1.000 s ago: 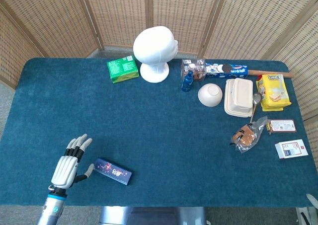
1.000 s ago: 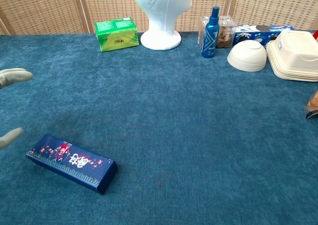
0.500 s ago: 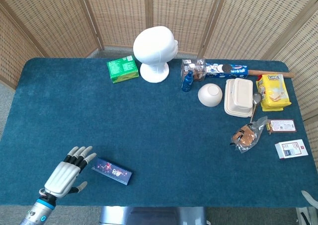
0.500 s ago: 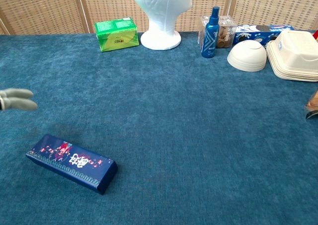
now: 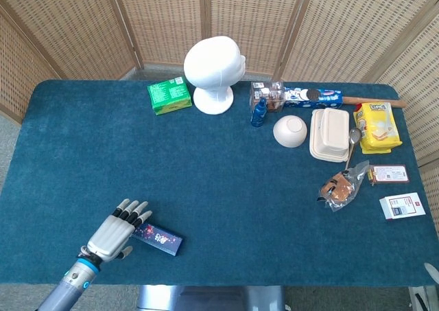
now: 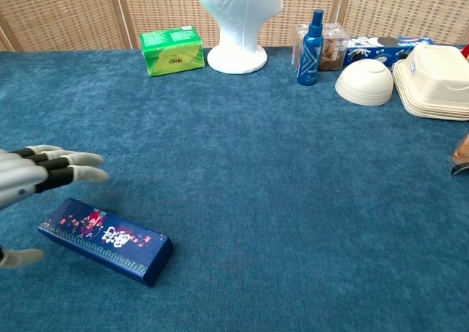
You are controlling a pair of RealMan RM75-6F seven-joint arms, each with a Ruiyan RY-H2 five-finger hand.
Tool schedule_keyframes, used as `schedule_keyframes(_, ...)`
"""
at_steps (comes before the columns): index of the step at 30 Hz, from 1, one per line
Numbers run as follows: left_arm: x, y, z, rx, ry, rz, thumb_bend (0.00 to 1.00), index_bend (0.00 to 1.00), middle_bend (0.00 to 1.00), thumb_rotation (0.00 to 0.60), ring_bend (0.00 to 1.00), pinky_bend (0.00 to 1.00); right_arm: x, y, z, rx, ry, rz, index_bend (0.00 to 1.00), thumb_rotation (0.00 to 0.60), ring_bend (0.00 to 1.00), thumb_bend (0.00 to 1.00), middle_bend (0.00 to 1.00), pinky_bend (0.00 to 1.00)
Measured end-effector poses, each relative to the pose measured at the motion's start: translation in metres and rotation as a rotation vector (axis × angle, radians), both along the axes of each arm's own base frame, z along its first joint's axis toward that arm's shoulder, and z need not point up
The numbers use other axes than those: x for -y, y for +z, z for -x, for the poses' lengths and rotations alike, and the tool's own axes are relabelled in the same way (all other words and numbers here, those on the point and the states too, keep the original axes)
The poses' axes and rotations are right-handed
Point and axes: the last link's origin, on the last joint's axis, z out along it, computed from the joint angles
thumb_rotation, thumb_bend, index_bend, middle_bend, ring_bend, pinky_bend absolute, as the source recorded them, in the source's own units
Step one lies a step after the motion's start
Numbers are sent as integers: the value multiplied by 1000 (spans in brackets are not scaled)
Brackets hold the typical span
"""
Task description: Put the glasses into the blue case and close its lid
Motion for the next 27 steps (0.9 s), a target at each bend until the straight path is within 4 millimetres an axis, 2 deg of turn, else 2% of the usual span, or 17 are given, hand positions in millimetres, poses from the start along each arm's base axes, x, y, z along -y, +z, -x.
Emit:
schedule_keyframes(7, -8, -19, -12, 1, -20, 28, 218, 252, 0, 600, 0, 0, -1, 2, 3, 0, -9, 5, 0, 303, 0, 199, 120, 186)
schedule_keyframes(16, -9, -28, -21, 16, -43, 35, 218, 471, 27, 600, 0, 0, -3, 4, 7, 2, -22, 15, 0, 302, 0, 198, 120, 187)
schedule_keyframes(20, -10, -26, -22, 41, -36, 7, 219, 498, 58, 600, 0, 0, -2, 4, 7, 1, -22, 14, 0, 305, 0, 198, 120, 187)
schedule_keyframes(27, -24, -17, -16, 89, 25, -49, 219, 478, 49, 600, 0, 0, 1, 2, 7, 5, -23, 9, 0, 304, 0, 198, 120, 187)
